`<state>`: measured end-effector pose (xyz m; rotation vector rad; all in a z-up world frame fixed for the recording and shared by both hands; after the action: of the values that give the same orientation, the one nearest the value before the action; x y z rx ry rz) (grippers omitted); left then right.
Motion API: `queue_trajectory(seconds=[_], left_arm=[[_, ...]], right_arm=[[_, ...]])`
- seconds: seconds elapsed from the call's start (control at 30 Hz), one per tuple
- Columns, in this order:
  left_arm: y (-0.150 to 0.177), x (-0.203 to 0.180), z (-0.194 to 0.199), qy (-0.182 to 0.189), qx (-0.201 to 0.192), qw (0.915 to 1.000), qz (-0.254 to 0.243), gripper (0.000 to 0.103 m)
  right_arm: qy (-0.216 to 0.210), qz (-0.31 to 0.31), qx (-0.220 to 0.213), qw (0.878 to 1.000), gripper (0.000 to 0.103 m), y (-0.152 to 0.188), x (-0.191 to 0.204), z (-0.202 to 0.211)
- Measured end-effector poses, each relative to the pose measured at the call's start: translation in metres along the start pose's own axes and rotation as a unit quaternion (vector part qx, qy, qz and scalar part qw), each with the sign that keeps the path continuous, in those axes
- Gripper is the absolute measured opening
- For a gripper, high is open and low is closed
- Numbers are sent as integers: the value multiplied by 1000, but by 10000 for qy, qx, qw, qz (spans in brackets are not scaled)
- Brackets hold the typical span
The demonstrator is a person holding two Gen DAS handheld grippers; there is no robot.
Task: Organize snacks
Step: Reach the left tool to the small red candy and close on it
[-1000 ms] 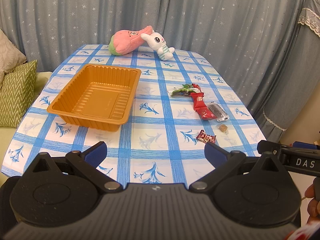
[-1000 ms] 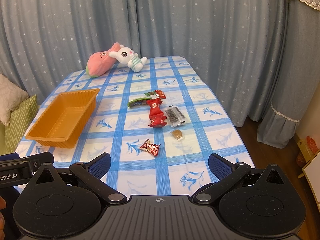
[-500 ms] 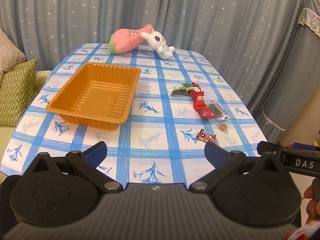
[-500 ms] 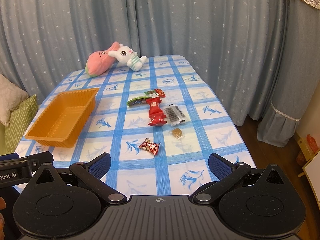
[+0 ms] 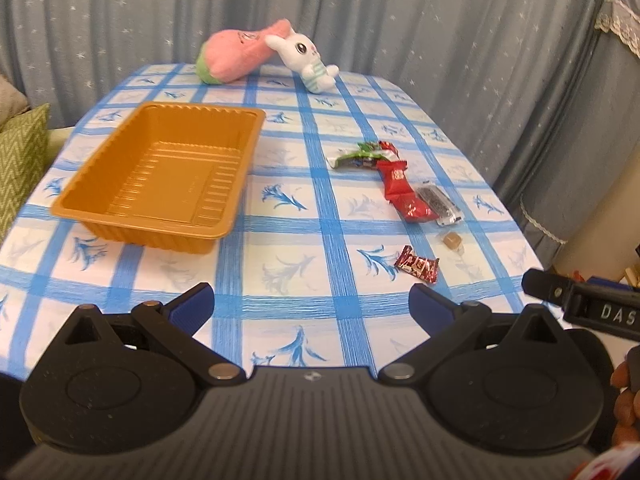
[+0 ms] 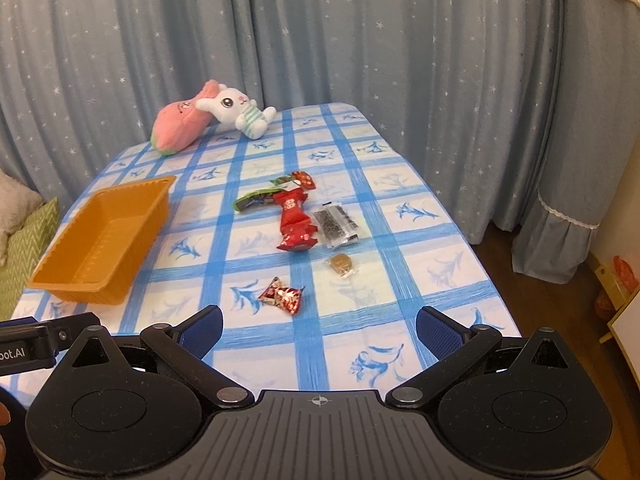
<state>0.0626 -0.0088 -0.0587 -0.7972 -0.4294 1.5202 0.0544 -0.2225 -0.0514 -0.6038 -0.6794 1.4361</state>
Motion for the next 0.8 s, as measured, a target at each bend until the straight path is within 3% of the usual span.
queue_trajectory(seconds=[0.27, 0.33, 0.4, 0.63, 0.8], left_arm=[[-4, -10, -56, 358, 245, 9988, -243, 97], [-5, -17, -71, 530, 263, 9977, -338, 96], [-6, -25, -85, 677, 277, 9962, -481, 93], [-5, -58, -139, 1194, 312, 9866, -1065, 87], [-3, -74, -167, 1328, 359, 9801, -1435, 81]], right_arm=[[61, -135, 21, 9999, 101, -6, -13, -38], [78, -178, 62, 9998, 93, -8, -19, -50], [122, -234, 80, 9996, 91, -10, -27, -61], [345, -444, 170, 9983, 84, -12, -49, -93], [345, -646, 231, 9970, 82, -13, -58, -109]])
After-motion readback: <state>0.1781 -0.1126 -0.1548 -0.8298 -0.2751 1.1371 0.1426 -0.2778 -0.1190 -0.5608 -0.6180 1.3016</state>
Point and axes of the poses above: each gripper's, at about its wrist camera, not at the fingertips, and z roughly against the way its jaws point, x to its left, y to its underside, the point moved 2 cm from there along -z, roughly the way its jaws point, and after that the axes turned 7 degrees about y, right-handed, at the moved point
